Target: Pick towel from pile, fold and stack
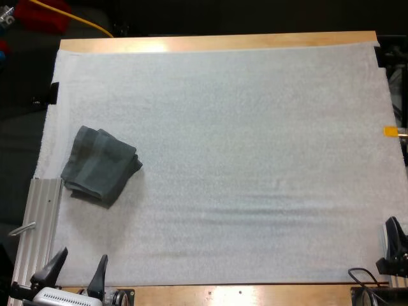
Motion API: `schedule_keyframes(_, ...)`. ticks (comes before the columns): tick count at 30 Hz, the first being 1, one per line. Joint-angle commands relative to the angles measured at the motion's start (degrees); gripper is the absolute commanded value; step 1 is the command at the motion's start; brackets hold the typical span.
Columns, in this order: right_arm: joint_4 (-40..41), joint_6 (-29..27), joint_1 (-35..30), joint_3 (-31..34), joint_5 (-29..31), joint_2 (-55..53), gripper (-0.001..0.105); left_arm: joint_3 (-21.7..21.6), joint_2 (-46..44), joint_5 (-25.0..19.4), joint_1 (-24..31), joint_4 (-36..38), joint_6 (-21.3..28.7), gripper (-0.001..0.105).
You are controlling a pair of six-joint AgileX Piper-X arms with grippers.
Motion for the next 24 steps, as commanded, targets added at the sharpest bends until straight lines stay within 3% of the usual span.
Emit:
schedule_keyframes(1, -2.3, -0.8, 0.0, 0.6, 0.1, -2.7, 0.059, 0.2, -8.0, -0.1, -0.1, -2.6, -0.1, 0.062)
schedule_keyframes(6, -6.0, -0.8, 0.0, 3.6, 0.1, -2.7, 0.059, 3.2, -8.0, -0.1, -0.1, -7.8, -0.1, 0.062)
schedule_keyframes(12, -9.4, -0.8, 0.0, 7.6, 0.1, -2.5, 0.059, 9.9, -7.9, -0.1, -0.1, -12.7, -0.1, 0.062)
schedule_keyframes(17, -8.9, -0.8, 0.0, 9.9, 0.1, -2.5, 0.059, 17.0, -7.9, -0.1, -0.1, -16.4, -0.1, 0.062)
schedule_keyframes(24, -3.1, -0.8, 0.0, 11.9, 0.1, -2.5, 0.059, 22.5, -7.8, -0.1, -0.1, -16.5, -0.1, 0.062)
